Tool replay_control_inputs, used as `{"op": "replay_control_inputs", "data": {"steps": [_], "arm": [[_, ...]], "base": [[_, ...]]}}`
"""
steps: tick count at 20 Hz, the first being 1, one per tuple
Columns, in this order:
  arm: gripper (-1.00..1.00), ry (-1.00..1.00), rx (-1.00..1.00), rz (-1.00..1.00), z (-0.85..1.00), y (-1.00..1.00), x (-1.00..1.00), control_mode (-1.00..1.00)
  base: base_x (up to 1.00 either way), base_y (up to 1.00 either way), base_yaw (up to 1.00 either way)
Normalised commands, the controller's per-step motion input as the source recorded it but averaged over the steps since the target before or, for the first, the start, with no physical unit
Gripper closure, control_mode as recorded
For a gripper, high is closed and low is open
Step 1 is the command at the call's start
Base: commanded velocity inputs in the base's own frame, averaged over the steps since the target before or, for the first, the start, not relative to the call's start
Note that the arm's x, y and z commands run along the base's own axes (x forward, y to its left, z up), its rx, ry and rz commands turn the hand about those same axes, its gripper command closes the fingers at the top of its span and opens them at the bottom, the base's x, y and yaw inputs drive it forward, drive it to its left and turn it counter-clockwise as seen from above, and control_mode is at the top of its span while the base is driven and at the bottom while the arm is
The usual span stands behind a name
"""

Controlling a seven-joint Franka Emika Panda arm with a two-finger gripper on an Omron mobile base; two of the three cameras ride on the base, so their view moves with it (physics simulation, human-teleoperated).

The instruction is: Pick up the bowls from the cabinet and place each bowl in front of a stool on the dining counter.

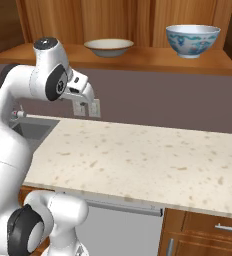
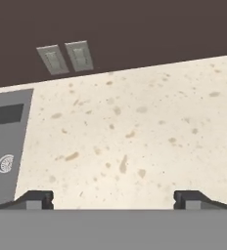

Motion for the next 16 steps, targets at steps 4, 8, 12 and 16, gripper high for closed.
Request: {"op": "replay_control_inputs", "data": {"steps": [4, 8, 12, 16], "arm": [[-1.0, -0.11, 0.03, -0.23, 0.57, 0.0, 0.02, -1.0], [-1.0, -0.14, 0.0, -0.12, 0.54, 0.0, 0.13, -1.0], [-1.0, -0.26, 0.0, -0.01, 0.43, -0.02, 0.06, -1.0], [-1.0, -0.26, 0.0, 0.0, 0.39, -0.01, 0.02, -1.0]], "base": [[0.0, 0.0, 0.0], [0.0, 0.0, 0.0], [0.0, 0.0, 0.0], [0.0, 0.0, 0.0]]}}
